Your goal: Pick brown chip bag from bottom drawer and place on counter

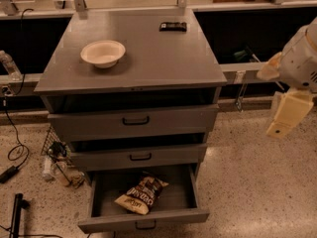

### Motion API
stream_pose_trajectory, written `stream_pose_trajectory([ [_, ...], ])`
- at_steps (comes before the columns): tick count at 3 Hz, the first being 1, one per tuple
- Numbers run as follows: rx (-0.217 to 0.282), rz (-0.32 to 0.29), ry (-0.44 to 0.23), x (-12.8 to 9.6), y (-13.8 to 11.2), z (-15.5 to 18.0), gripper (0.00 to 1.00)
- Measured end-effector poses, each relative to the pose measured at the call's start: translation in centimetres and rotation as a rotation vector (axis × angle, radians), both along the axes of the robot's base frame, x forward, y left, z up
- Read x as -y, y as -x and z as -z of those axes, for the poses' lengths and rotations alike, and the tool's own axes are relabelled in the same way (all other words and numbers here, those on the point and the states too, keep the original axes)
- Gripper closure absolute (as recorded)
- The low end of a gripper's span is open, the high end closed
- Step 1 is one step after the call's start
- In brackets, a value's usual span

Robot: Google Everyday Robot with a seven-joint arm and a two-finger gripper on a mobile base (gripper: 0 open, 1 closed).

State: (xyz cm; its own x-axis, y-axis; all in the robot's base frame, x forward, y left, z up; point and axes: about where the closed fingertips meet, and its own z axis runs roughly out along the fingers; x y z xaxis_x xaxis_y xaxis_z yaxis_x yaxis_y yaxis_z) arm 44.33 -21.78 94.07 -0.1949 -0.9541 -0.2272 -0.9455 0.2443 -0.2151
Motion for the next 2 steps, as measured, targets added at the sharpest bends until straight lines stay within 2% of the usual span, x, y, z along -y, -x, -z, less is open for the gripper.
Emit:
stream_pose_trajectory([
  [1,-0.064,-0.112,-0.092,-0.1,-0.6,10.0,0.48],
  [2,-0.073,-0.28,-0.132,-1.3,-0.8,17.5,0.37],
])
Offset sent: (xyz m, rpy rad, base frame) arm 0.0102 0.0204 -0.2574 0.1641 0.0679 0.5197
